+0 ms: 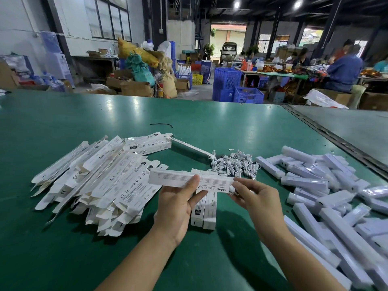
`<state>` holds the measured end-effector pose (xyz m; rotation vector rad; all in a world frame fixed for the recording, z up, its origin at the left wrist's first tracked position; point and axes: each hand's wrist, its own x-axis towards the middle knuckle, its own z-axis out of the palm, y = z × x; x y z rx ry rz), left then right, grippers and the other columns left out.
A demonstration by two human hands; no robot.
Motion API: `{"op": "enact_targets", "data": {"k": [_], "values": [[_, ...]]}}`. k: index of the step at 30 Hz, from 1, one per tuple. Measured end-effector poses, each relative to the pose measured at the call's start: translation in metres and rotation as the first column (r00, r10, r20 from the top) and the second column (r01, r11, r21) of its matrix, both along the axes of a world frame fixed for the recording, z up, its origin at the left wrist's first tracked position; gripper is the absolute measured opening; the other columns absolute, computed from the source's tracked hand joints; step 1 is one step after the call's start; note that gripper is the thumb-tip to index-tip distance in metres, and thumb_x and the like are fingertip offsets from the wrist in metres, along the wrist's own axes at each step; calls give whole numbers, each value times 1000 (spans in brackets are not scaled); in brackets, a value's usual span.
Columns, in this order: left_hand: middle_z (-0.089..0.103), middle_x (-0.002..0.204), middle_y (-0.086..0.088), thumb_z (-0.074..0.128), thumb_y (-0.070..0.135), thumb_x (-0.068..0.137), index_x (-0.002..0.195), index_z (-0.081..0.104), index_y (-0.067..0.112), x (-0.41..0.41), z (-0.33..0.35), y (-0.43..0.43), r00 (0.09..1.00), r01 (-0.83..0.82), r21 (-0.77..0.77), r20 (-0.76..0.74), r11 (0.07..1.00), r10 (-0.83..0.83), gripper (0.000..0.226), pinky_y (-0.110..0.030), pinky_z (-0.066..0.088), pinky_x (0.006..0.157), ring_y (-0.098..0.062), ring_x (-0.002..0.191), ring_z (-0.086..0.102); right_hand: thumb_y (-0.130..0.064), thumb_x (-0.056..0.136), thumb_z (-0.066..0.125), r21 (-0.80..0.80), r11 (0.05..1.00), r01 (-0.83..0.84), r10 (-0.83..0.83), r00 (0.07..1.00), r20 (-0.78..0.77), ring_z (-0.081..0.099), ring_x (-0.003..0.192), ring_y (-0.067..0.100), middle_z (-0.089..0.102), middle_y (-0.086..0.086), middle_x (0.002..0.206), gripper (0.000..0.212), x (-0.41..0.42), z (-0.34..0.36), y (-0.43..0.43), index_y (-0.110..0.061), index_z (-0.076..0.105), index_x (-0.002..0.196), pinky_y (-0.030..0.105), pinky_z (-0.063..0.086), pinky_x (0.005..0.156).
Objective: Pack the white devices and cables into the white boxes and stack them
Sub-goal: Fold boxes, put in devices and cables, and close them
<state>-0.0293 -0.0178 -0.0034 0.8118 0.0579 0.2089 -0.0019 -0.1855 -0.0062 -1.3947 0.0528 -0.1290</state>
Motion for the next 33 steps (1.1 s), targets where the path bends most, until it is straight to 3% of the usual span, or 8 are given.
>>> {"op": "enact_targets", "data": {"k": [4,7,9,12,14,20,25,33], "values": [[74,102,-15,71,9,75,95,65,6,2,-1,4,999,-36,2,10,999,36,21,-32,60,75,-29,102,72,-8,88,69,30,983,-179,180,983,-35,72,97,19,76,8,99,16,2,3,-6,-6,73,103,21,56,83],[73,107,-20,71,9,76,96,65,3,2,-1,6,1000,-13,3,6,1000,12,22,-32,60,77,-31,105,71,-21,76,77,-73,961,-265,264,964,-27,70,103,17,75,4,106,38,2,5,-14,-10,71,113,26,54,93],[73,106,-19,72,9,74,95,66,4,1,0,6,1000,-8,14,1,1000,8,22,-32,60,76,-30,103,71,-23,74,77,-136,961,-241,238,971,-35,72,97,18,76,3,100,38,1,6,-14,-13,72,110,26,56,88],[75,102,-15,71,9,73,95,66,6,0,0,5,1000,1,17,14,1000,-1,23,-31,60,75,-27,101,72,-9,81,74,-60,981,-182,181,983,-22,74,79,24,76,11,91,22,0,4,-8,-9,72,103,23,58,69],[74,104,-16,71,9,73,98,65,4,0,0,4,1000,20,38,4,999,-20,26,-31,61,76,-28,103,72,-6,83,72,-35,988,-148,147,989,-27,72,69,23,75,14,86,17,0,2,-6,-5,72,100,23,58,65],[73,109,-20,69,9,76,101,65,1,0,0,6,998,36,3,-46,999,-36,27,-31,61,76,-30,105,71,3,68,72,209,919,-335,360,928,-95,73,81,24,74,19,94,35,1,7,-17,1,70,103,23,58,71],[72,111,-22,70,12,75,103,64,1,0,-1,6,996,73,-3,-54,997,-73,31,-30,60,73,-30,103,71,2,84,67,-56,956,-287,284,957,-59,66,67,15,74,11,81,19,1,5,-17,-11,80,85,24,58,67],[70,115,-23,71,13,74,112,61,0,-1,-1,4,994,77,29,-74,997,-75,42,-30,60,71,-30,103,71,4,83,69,42,988,-147,151,981,-120,62,56,16,69,12,67,8,-1,1,-9,1,73,76,20,54,56]]}}
